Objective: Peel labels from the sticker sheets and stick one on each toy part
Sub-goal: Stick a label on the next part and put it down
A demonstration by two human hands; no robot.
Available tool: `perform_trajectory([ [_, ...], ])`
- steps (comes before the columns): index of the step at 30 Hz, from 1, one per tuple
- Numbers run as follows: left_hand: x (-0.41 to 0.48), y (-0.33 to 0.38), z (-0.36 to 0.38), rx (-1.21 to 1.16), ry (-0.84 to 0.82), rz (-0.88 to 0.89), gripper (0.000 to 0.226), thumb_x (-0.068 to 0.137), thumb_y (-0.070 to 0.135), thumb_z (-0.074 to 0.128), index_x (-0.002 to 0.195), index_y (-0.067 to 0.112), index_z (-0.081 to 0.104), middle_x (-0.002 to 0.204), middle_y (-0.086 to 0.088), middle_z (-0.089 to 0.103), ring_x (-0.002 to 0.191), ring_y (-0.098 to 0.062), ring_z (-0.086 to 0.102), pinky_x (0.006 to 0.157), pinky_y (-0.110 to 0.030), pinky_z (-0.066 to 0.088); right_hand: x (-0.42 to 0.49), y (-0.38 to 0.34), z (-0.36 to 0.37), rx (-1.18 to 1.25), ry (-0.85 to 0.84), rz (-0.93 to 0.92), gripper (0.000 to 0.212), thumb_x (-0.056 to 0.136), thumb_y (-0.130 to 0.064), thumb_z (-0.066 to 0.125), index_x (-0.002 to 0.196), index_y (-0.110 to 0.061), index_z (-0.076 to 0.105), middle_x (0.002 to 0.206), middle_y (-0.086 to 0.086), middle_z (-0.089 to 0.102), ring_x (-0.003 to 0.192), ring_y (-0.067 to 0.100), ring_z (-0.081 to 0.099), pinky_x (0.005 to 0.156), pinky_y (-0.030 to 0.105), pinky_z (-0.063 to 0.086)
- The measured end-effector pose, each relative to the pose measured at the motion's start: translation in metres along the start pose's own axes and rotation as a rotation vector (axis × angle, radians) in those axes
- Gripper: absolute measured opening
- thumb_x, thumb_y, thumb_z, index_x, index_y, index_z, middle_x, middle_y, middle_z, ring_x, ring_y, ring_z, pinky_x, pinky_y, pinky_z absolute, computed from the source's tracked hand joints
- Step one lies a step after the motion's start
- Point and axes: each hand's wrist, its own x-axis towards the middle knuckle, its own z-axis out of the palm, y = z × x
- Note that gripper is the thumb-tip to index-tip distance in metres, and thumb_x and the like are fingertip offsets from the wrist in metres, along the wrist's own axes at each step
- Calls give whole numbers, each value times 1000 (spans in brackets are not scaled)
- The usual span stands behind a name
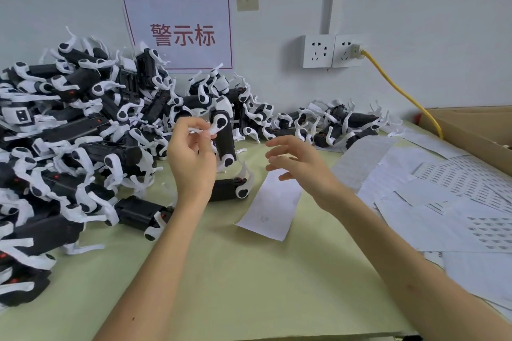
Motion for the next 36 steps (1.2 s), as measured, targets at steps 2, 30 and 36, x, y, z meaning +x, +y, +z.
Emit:
perform_trajectory([
  [2, -2, 1, -1, 54, 11, 89, 18, 92, -10, 54, 94, 7, 61, 90, 0, 64, 79, -18, 60, 76, -26, 51, 0, 1, 2, -21, 13, -15, 25, 95, -12, 64, 115, -28, 65, 108, -4, 69, 91, 16, 73, 78, 31, 55],
  [30, -25, 18, 17, -168, -877, -167, 54, 82, 17, 83, 129, 18, 55, 132, 2, 63, 118, -17, 67, 103, -36, 52, 4, -1, -5, 41, 519, -251, 16, 97, -34, 66, 107, -22, 61, 93, -11, 67, 87, 8, 65, 79, 22, 48],
  [36, -23, 19, 9, 274, -1291, -87, 64, 63, 75, 68, 123, 51, 62, 137, 20, 57, 139, -12, 38, 120, -35, 25, 10, -3, -21, 320, 659, -67, 27, 97, -48, 58, 116, -28, 60, 107, -10, 67, 100, 12, 65, 80, 33, 51],
])
